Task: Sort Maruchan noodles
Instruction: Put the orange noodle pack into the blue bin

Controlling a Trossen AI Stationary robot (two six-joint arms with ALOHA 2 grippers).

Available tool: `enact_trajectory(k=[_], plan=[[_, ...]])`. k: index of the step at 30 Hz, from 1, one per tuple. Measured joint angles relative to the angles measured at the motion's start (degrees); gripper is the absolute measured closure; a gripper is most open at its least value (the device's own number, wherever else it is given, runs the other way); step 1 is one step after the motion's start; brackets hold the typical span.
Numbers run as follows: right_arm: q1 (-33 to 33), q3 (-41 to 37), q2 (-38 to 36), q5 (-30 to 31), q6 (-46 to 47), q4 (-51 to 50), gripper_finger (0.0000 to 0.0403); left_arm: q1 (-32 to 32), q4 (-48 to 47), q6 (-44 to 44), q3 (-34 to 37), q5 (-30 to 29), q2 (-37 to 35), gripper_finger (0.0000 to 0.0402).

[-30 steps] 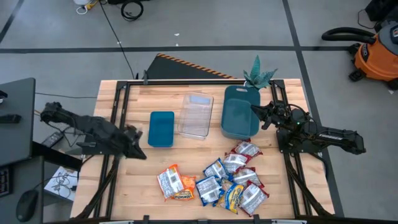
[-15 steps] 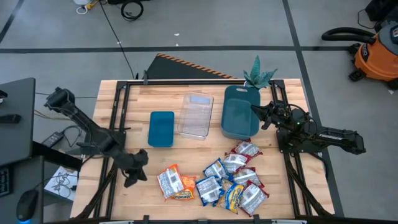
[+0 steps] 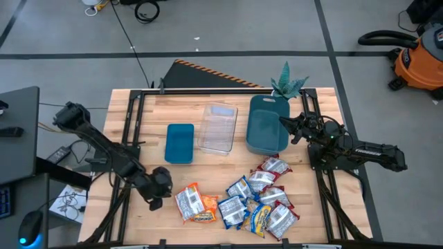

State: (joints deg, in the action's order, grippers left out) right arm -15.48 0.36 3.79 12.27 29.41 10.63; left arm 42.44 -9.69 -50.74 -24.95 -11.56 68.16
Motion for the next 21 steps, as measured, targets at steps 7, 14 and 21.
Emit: enact_trajectory(k=[7,14,21], plan=[[0.0,0.0,0.0,0.0,0.0,0.0,0.0353,-0.2,0.9,11.0,0.0,1.1,3.0,0.0241],[0.0,0.0,0.0,0.0,0.0,0.0,0.0353,-0.2,4.0,12.3,0.0,-2.6,7.6,0.0247],[0.0,0.0,0.0,0.0,0.0,0.0,0.0353,-0.1,7.2,11.1,0.0,-2.8,8.7,0.0248]])
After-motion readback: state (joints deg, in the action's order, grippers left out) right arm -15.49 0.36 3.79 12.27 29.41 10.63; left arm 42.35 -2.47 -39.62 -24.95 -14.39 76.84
